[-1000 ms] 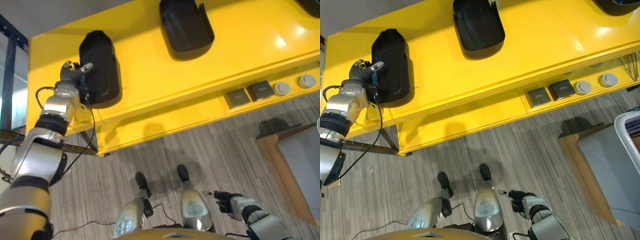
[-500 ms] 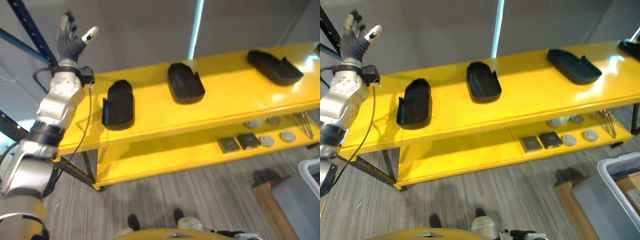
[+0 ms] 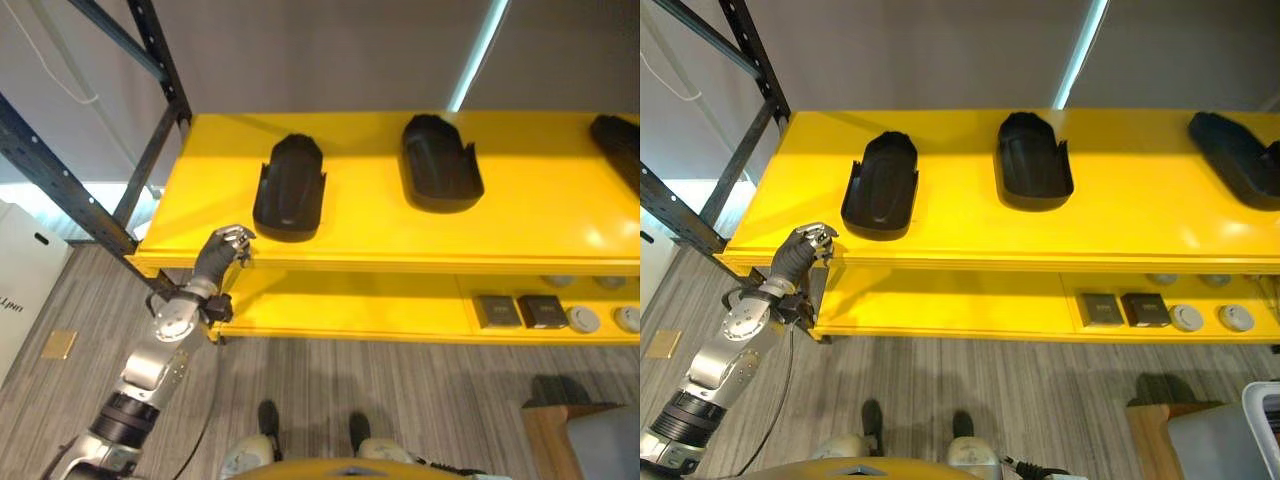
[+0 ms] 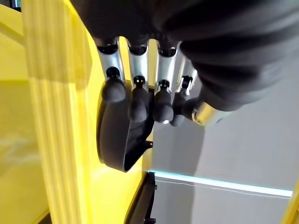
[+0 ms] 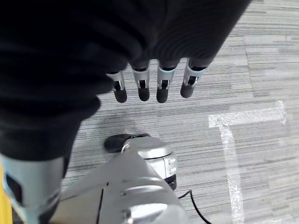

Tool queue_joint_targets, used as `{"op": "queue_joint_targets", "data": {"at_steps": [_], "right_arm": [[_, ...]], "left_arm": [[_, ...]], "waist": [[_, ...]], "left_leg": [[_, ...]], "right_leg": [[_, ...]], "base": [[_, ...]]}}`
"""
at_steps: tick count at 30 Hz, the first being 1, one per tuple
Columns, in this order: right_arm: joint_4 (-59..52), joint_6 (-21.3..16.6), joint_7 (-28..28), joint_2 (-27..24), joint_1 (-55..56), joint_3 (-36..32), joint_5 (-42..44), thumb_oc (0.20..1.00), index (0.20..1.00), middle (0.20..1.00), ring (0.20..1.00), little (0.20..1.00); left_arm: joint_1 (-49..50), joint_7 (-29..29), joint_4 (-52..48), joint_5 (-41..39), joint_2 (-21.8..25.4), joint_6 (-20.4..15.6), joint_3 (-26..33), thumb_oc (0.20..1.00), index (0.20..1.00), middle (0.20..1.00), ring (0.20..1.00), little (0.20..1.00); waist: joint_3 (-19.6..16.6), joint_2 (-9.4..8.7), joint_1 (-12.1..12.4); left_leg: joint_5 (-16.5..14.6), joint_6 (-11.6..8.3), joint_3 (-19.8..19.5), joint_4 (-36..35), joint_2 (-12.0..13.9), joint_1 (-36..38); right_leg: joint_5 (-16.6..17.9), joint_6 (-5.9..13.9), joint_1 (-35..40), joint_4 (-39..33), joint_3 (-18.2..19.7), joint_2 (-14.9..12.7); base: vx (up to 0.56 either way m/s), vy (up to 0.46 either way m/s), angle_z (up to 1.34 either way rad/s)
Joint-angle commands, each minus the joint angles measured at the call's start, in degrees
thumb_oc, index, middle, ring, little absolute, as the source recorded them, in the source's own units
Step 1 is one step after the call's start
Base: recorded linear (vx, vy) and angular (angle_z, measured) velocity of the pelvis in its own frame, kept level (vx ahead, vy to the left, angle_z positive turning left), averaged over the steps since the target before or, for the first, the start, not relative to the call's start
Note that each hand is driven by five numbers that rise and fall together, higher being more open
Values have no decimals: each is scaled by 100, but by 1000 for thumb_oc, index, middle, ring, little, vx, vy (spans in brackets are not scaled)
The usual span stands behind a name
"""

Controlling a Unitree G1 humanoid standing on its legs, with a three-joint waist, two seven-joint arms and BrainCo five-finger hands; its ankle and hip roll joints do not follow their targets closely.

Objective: Move parts from the plastic box to the shelf.

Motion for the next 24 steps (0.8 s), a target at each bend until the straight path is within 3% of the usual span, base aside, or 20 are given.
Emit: {"op": "queue_joint_targets", "data": {"at_steps": [1, 7, 24], "right_arm": [[62, 18, -85, 276, -225, 165, 245, 1000, 1000, 1000, 1000, 1000], [18, -58, -86, 184, -400, 195, 330, 1000, 1000, 1000, 1000, 1000], [-153, -73, 30, 49, -435, 226, 142, 1000, 1000, 1000, 1000, 1000]], "left_arm": [[-909, 25, -224, 94, 85, -539, 48, 200, 200, 200, 200, 200], [-1025, 209, -184, 210, 114, -687, -215, 200, 200, 200, 200, 200], [-1845, 716, 811, 187, 117, -445, -565, 200, 200, 200, 200, 200]], "waist": [[438, -97, -87], [694, -33, -150], [925, 2, -573]], "left_leg": [[-904, -21, 51, 16, 12, 432], [-851, -26, 71, 2, -2, 290], [-756, -83, 306, -2, 84, 252]], "right_leg": [[-538, -239, -13, 147, -221, -22], [-471, -249, -210, 155, -144, -6], [-367, -253, -456, 225, 109, 14]], "base": [[-98, 2, 9], [-63, 6, 2], [21, 0, -4]]}}
